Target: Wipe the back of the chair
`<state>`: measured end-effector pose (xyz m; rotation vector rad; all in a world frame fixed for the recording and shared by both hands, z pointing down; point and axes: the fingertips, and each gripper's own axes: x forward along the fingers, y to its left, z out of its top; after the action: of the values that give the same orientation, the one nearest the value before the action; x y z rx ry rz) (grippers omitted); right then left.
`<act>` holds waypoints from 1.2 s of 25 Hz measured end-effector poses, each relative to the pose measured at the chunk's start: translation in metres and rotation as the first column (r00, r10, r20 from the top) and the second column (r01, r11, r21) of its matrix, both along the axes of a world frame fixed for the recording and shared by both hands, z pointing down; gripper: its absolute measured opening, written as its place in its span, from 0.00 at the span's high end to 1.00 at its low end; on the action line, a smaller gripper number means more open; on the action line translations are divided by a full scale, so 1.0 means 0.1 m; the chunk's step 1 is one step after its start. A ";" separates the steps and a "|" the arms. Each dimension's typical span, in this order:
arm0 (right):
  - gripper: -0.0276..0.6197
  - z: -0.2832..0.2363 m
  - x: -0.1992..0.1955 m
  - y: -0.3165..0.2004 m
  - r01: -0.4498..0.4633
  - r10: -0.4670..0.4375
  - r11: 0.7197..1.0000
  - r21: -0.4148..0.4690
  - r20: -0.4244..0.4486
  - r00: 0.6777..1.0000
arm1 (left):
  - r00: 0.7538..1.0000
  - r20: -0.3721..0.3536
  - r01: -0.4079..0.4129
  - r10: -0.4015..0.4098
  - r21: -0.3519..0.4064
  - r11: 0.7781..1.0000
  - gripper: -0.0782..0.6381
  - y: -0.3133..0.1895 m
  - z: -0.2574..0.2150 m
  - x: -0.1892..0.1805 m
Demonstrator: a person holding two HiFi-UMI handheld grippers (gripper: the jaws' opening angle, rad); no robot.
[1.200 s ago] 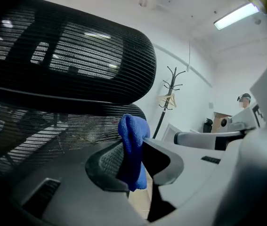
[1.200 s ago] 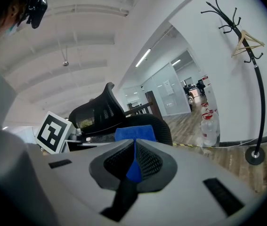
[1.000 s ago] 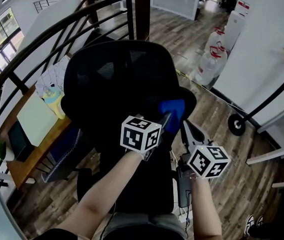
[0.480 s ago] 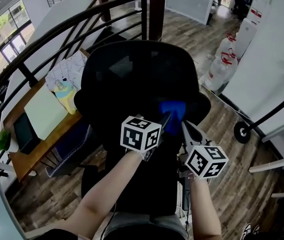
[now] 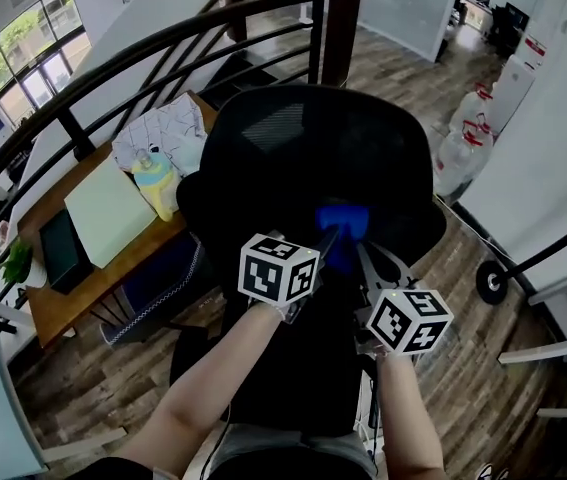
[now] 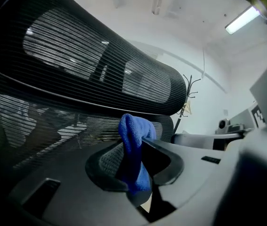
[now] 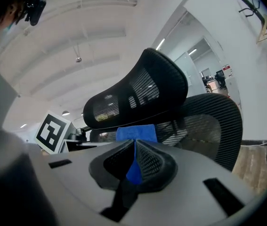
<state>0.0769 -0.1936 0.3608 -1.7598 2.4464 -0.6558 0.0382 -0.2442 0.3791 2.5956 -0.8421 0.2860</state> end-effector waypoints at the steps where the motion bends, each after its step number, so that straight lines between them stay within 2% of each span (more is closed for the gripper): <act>1: 0.91 0.00 -0.04 -0.02 0.008 -0.008 1.000 0.000 -0.001 1.000 | 1.000 0.000 0.007 -0.007 0.000 1.000 0.76 -0.02 0.00 -0.05; 17: 0.91 0.00 -0.85 -0.29 0.146 -0.146 0.989 -0.002 -0.017 0.989 | 0.988 -0.007 0.154 -0.154 0.000 0.988 0.76 -0.24 -0.03 -0.89; 30: 0.91 0.11 -1.40 -0.43 0.243 -0.243 0.970 -0.018 0.003 0.970 | 0.952 0.007 0.307 -0.307 0.002 0.952 0.76 -0.33 -0.03 -1.68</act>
<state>-0.0634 -0.2368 0.3713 -1.4763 2.6893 -0.6982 -0.1298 -0.2776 0.3759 2.4171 -1.2298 0.2037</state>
